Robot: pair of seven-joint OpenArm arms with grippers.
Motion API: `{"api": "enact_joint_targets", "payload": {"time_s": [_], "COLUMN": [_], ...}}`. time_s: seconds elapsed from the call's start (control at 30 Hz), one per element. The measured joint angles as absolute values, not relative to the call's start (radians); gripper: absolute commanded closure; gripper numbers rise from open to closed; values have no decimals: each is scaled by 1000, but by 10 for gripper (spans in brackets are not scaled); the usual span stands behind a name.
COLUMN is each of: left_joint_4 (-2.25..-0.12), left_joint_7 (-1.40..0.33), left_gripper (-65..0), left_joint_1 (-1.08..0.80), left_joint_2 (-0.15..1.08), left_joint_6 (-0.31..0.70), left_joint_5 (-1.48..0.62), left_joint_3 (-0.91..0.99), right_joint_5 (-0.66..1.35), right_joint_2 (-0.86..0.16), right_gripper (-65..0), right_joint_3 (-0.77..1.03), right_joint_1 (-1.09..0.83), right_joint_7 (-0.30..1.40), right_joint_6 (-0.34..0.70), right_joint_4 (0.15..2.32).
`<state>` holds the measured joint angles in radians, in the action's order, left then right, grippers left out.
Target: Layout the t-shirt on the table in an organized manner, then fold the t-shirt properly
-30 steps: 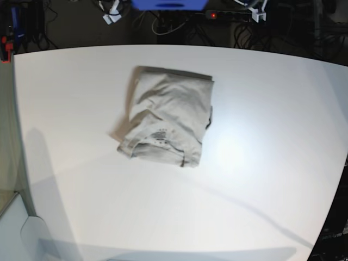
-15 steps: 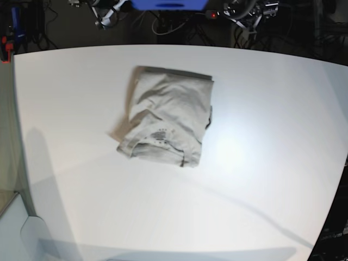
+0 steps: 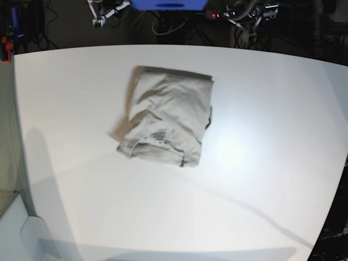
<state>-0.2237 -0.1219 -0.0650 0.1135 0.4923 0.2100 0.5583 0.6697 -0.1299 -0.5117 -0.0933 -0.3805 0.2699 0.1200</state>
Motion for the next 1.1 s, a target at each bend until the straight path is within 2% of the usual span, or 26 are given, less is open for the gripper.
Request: {"api": "enact_joint_targets", "payload": {"time_s": [0.13, 0.2, 0.27, 0.3, 0.53, 0.67, 0.73, 1.0, 1.1], "left_joint_4": [-223, -223, -223, -223, -224, -223, -223, -223, -223], "left_joint_7": [-123, -122, -123, -123, -122, -122, -122, -122, -121], "left_gripper": [-148, -97, -14, 0, -1, -1, -1, -1, -1], "left_joint_1": [-66, -66, -67, -69, -68, -69, -69, -68, -68], "left_joint_2": [97, 92, 93, 95, 79, 67, 66, 36, 29], "left_joint_6": [492, 492, 492, 492, 486, 337, 301, 299, 254], "left_joint_5": [210, 210, 210, 206, 206, 205, 206, 205, 205], "left_joint_3": [558, 558, 558, 559, 561, 560, 560, 561, 561], "right_joint_5": [670, 669, 670, 670, 673, 673, 673, 673, 673], "right_joint_2": [-106, -91, -82, -78, -12, -5, -16, -28, -38], "right_gripper": [-35, -36, -36, -36, -37, -37, -37, -37, -37], "right_joint_3": [-512, -512, -510, -509, -509, -510, -510, -512, -512], "right_joint_1": [-78, -80, -81, -81, -78, -79, -79, -87, -90], "right_joint_7": [-389, -384, -382, -382, -435, -439, -442, -439, -439], "right_joint_6": [185, 182, 181, 181, 177, 177, 177, 176, 176], "right_joint_4": [118, 118, 117, 117, 117, 117, 116, 115, 114]}}
